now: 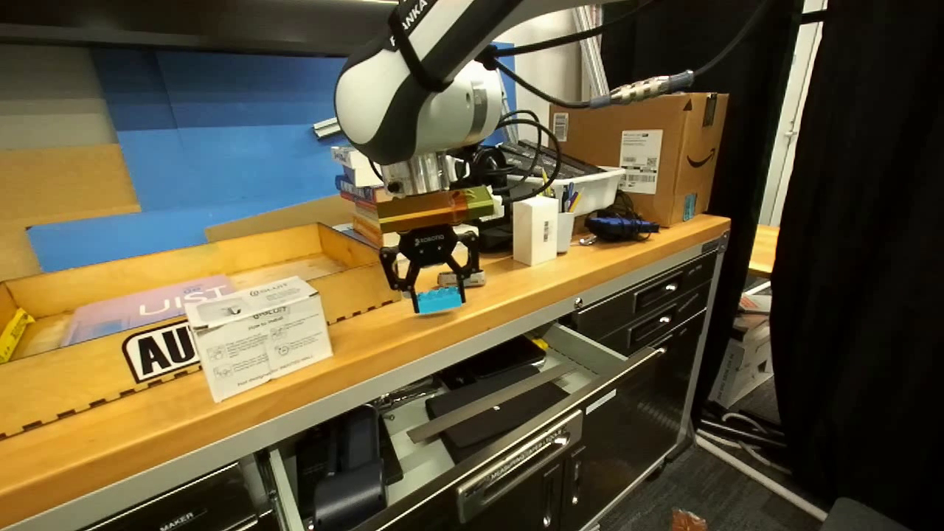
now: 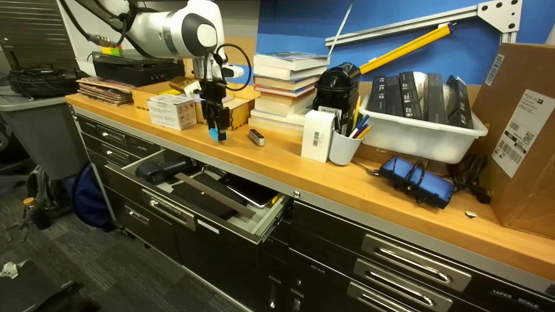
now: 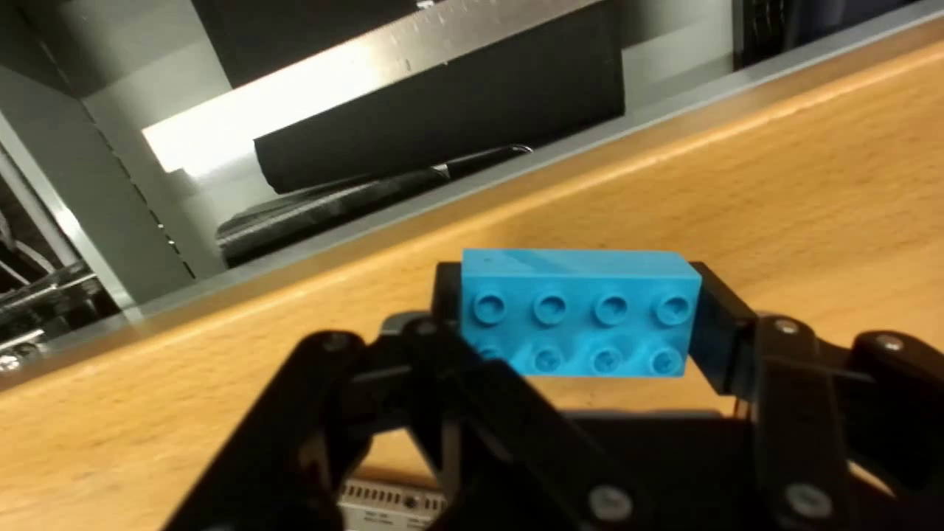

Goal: Put the blue lego brick in the open drawer then close the drawer

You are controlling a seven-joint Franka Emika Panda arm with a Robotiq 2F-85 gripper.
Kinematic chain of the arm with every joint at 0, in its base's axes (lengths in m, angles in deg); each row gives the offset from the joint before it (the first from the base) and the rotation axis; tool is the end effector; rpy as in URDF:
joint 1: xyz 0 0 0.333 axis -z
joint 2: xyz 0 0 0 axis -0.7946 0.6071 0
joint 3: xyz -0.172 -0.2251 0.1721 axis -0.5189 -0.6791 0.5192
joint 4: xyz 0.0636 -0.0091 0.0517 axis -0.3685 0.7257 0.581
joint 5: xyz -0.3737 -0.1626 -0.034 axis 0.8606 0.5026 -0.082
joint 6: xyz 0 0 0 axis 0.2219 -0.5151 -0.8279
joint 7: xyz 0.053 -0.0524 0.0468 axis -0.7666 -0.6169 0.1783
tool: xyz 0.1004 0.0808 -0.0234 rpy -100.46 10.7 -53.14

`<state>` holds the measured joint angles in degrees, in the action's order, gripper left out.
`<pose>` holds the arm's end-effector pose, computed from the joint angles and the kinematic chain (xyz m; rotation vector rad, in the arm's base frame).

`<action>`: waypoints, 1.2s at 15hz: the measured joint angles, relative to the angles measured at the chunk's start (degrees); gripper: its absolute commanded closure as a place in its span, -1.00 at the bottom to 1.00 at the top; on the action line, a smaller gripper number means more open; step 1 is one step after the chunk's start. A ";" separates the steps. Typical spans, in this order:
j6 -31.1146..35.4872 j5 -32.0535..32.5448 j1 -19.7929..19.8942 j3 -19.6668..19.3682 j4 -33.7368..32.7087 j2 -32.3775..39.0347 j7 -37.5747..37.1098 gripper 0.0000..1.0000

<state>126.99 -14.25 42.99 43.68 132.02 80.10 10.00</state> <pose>0.6593 0.1126 0.3513 2.9927 -0.5329 -0.0140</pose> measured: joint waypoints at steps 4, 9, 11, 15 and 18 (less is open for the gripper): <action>0.84 0.00 0.65 -0.80 10.71 -7.21 -0.78 0.08; 6.18 0.00 0.63 0.13 20.64 -10.21 -2.49 -0.98; 7.19 -0.04 0.60 0.86 22.66 -10.11 -2.99 -1.00; 8.33 -1.17 0.65 1.34 24.67 -10.18 -3.08 -1.00; 7.89 -1.64 1.17 1.16 26.59 -11.96 -3.06 -1.00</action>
<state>134.88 -15.89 44.16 44.85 158.60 68.13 6.94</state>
